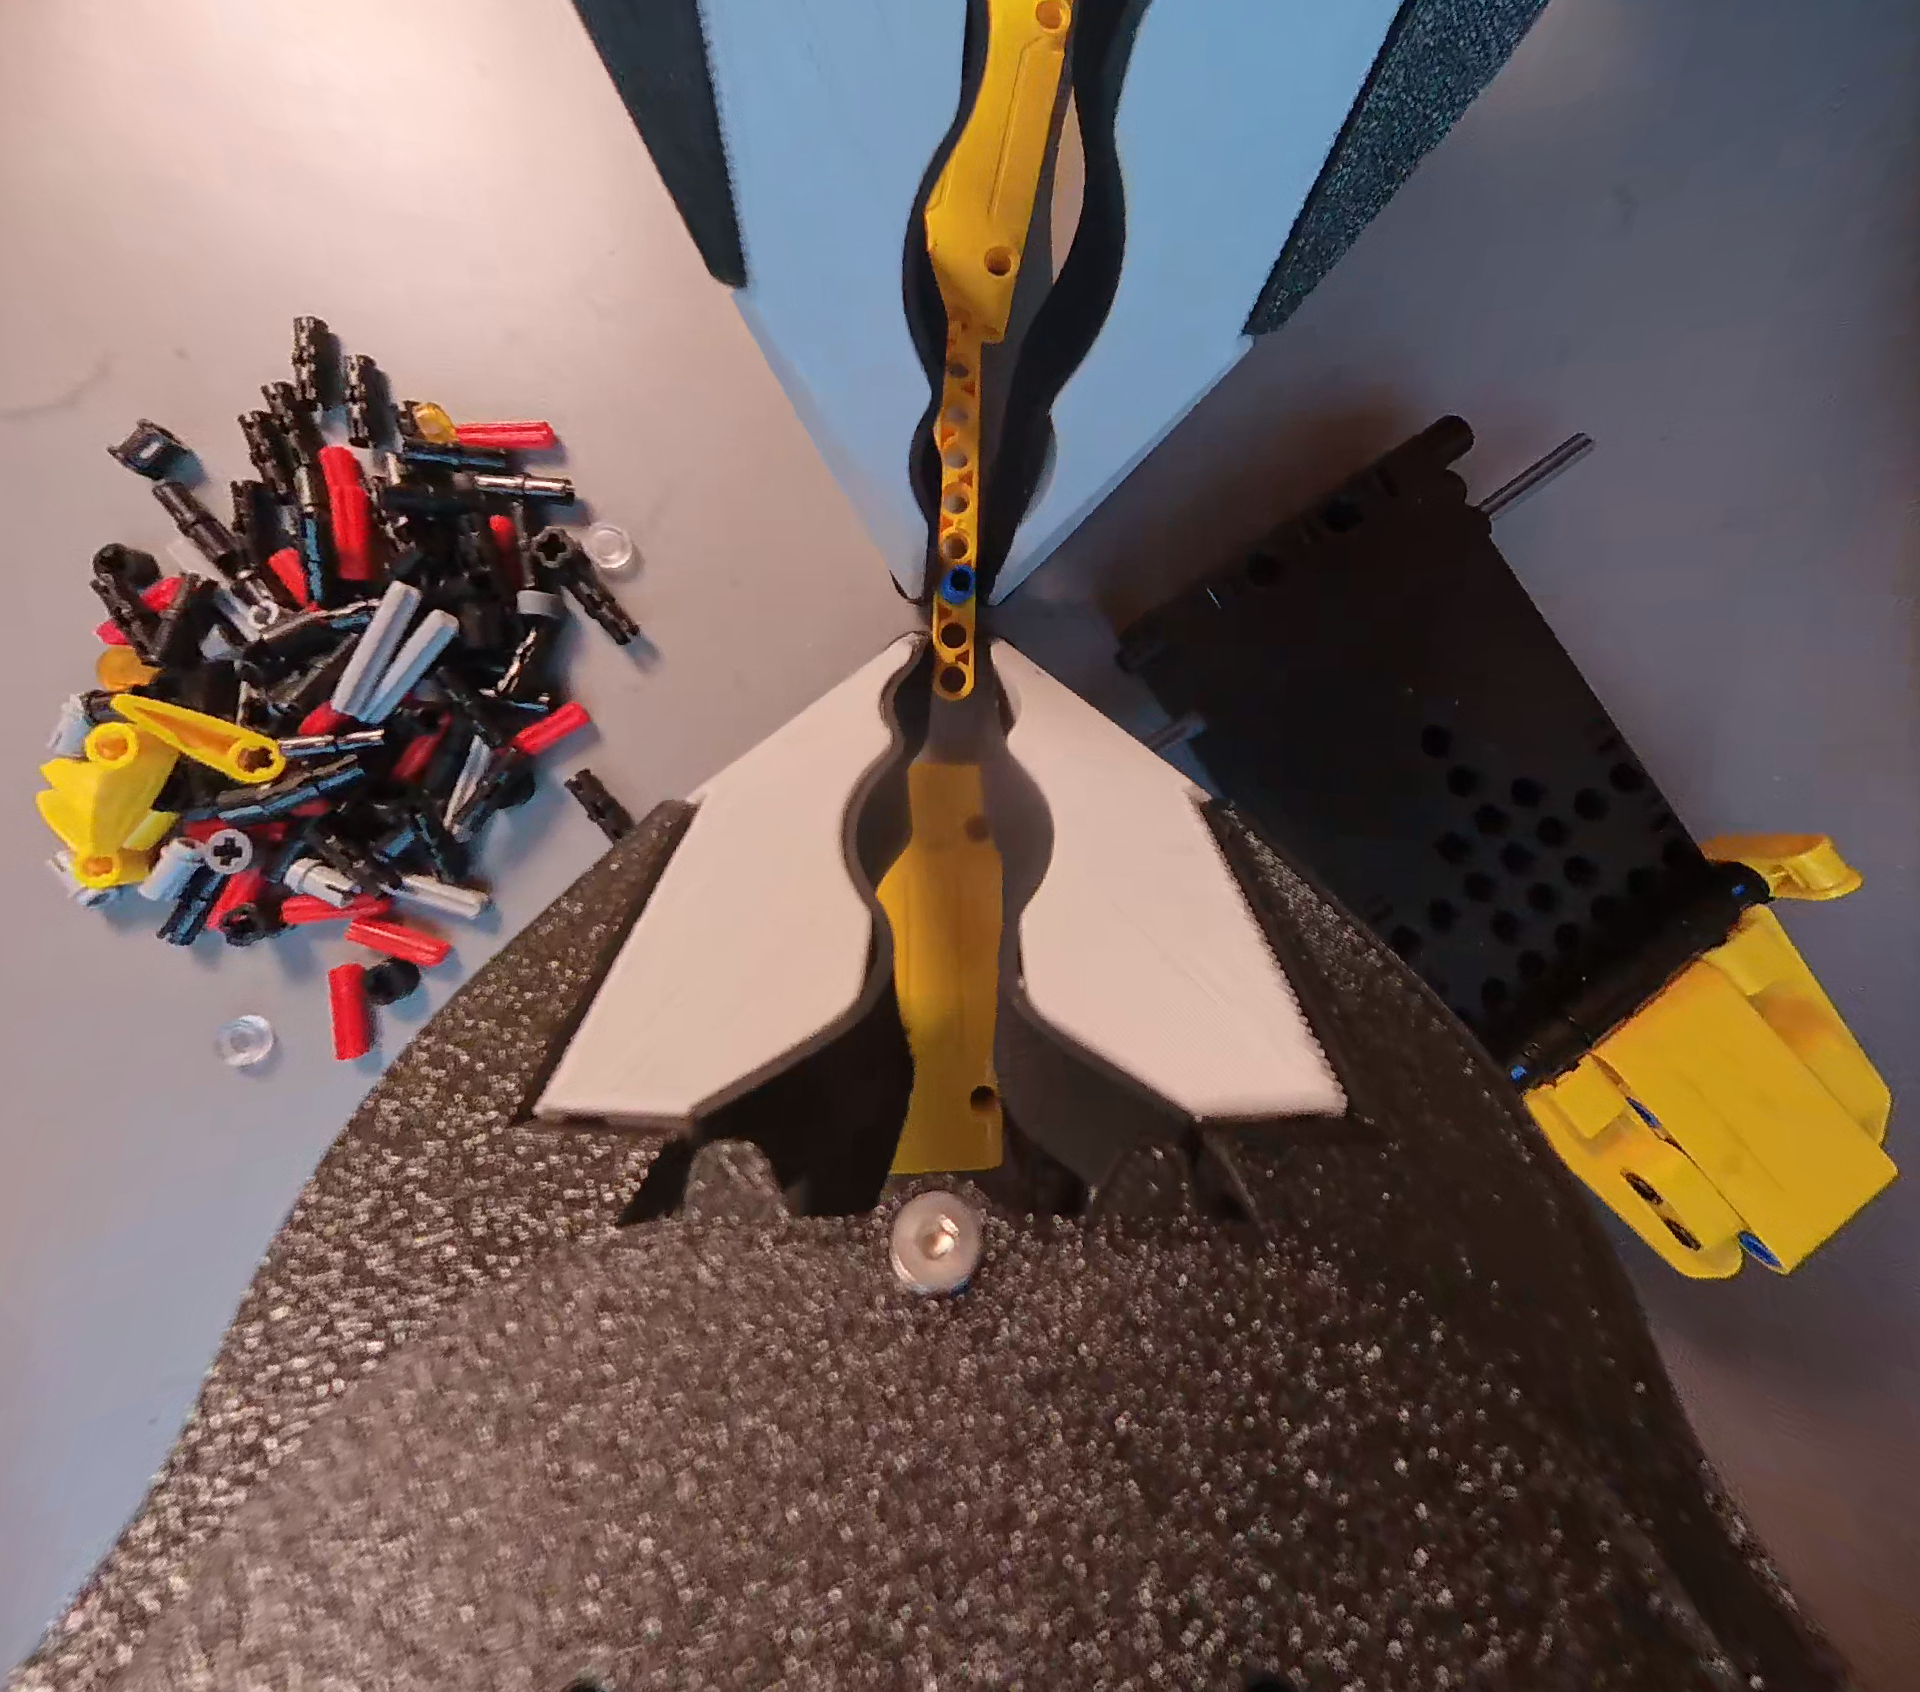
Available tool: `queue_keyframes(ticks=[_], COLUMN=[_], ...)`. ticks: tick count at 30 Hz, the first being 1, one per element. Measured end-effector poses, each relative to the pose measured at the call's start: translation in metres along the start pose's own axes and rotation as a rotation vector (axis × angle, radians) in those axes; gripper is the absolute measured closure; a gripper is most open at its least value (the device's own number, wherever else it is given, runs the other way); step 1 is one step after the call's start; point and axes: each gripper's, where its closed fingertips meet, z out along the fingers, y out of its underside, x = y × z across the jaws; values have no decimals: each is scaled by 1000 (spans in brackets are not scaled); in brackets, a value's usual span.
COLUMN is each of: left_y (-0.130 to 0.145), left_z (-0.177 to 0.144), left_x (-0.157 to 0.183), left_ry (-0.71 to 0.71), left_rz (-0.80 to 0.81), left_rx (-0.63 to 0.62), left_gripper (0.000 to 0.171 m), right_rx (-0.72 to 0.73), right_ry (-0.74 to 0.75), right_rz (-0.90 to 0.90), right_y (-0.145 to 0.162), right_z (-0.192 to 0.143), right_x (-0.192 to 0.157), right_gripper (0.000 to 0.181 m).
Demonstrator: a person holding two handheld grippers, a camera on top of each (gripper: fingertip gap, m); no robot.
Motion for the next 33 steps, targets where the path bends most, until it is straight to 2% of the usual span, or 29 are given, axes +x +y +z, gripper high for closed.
queue_keyframes(ticks=[4,9,12,16,19,21,26,33], left_y=[-1,0,-1,-1,-7,-6,-2,-5], left_z=[0,0,0,-1,-6,-6,-3,-2], left_x=[1,2,1,1,2,3,4,5], left_ry=[-18,-18,-1,0,11,25,27,62], left_rz=[7,5,-6,-11,-9,-8,-12,-31], left_rx=[35,46,45,59,124,126,71,116], left_gripper=[165,165,165,165,155,165,165,165], right_rx=[-14,144,91,141,192,229,256,375], right_ry=[16,24,48,21,-8,-20,-19,-12], right_rz=[-30,-37,-59,-25,9,21,5,50], right_y=[0,-14,-6,-7,-9,-12,-13,-15], right_z=[0,-14,-10,-9,-9,-10,-8,-12], right_x=[1,-1,2,2,2,2,0,-1], right_gripper=[175,166,177,178,178,178,179,180])
